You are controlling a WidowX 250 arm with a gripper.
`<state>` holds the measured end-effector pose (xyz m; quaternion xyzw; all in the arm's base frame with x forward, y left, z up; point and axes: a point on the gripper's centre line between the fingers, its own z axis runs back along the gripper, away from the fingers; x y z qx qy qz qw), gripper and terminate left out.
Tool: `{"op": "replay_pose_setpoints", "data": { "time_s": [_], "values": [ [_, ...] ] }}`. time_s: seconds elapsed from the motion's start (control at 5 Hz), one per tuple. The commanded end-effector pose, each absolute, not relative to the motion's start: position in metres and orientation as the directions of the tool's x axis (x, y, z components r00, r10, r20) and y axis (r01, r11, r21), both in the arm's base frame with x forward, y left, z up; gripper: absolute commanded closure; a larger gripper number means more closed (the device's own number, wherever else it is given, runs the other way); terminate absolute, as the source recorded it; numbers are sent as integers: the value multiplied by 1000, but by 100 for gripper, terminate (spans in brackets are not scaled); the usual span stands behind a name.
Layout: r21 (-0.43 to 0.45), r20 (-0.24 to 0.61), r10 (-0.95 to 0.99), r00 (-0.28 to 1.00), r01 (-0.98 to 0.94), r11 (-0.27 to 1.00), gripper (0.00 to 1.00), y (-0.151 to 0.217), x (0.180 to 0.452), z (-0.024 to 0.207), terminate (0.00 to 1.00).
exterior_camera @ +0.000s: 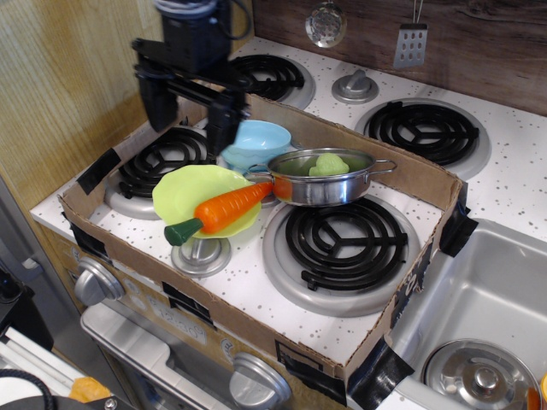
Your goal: Take carrot off plate
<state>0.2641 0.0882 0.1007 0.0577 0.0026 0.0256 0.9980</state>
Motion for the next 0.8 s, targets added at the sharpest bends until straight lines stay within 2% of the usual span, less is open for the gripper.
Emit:
{"op": "replay_pose_setpoints", "data": {
  "time_s": [0.0,0.6],
  "values": [
    [130,96,94,991,-106,986,0,67,264,92,0],
    [147,147,56,988,-77,986,0,76,259,60,0]
  ]
}}
